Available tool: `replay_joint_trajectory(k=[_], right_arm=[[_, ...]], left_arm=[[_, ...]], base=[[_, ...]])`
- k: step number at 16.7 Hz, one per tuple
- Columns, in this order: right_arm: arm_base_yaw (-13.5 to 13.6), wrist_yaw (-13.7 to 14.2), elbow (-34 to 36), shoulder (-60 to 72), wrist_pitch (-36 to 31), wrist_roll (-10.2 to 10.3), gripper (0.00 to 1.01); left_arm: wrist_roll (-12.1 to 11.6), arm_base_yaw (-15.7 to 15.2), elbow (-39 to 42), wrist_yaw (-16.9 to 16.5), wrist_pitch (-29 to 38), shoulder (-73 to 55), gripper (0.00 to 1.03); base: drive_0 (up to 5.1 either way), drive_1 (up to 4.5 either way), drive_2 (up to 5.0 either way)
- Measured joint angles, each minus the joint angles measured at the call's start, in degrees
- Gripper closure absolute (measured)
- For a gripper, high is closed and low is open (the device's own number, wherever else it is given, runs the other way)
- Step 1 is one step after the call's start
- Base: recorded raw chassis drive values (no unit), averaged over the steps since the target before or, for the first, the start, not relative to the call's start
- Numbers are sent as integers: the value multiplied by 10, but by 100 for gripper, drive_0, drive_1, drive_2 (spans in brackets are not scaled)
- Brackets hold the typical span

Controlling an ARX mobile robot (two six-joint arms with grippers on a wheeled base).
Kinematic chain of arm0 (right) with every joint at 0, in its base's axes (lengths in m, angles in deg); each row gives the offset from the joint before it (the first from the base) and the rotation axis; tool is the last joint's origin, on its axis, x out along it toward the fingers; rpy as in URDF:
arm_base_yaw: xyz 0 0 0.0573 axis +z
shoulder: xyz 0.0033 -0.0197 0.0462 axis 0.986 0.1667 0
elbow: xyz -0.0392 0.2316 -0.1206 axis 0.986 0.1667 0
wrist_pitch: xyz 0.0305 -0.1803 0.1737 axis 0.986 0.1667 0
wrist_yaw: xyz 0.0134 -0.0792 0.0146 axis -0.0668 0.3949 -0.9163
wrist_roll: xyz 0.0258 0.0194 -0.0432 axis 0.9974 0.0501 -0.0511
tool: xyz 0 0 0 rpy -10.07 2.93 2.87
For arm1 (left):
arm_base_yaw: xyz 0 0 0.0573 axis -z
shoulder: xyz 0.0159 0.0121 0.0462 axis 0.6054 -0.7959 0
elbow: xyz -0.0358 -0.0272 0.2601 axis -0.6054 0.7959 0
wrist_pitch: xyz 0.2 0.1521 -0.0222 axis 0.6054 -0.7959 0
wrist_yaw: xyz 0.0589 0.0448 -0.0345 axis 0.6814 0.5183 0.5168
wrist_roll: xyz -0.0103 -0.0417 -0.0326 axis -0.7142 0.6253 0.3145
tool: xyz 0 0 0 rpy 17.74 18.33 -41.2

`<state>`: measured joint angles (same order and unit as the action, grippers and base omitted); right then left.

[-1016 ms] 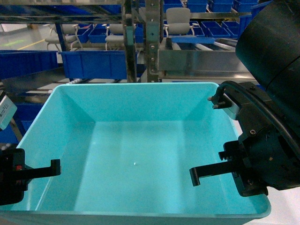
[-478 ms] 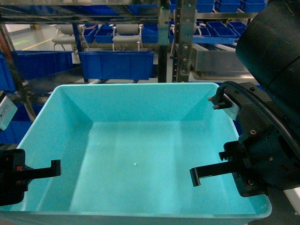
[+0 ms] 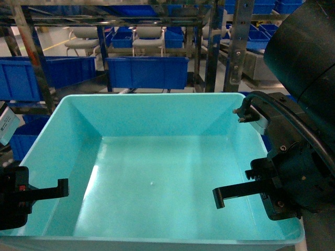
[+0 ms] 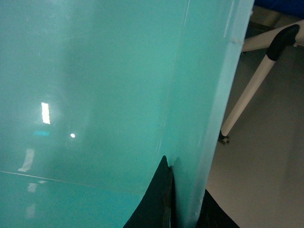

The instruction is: Organize blue bins on left shelf correctly

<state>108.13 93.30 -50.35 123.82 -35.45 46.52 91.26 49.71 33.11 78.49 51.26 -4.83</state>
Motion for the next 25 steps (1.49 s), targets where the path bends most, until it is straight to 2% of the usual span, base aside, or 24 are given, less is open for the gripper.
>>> replay_joint_trajectory(k=[13, 25], right_arm=[[0, 0, 0, 0, -2, 0, 99], [0, 0, 0, 0, 0, 0, 99]], left_arm=[[0, 0, 0, 0, 0, 0, 101], [0, 1, 0, 0, 0, 0, 101]], base=[[-438, 222, 222], [0, 0, 0]])
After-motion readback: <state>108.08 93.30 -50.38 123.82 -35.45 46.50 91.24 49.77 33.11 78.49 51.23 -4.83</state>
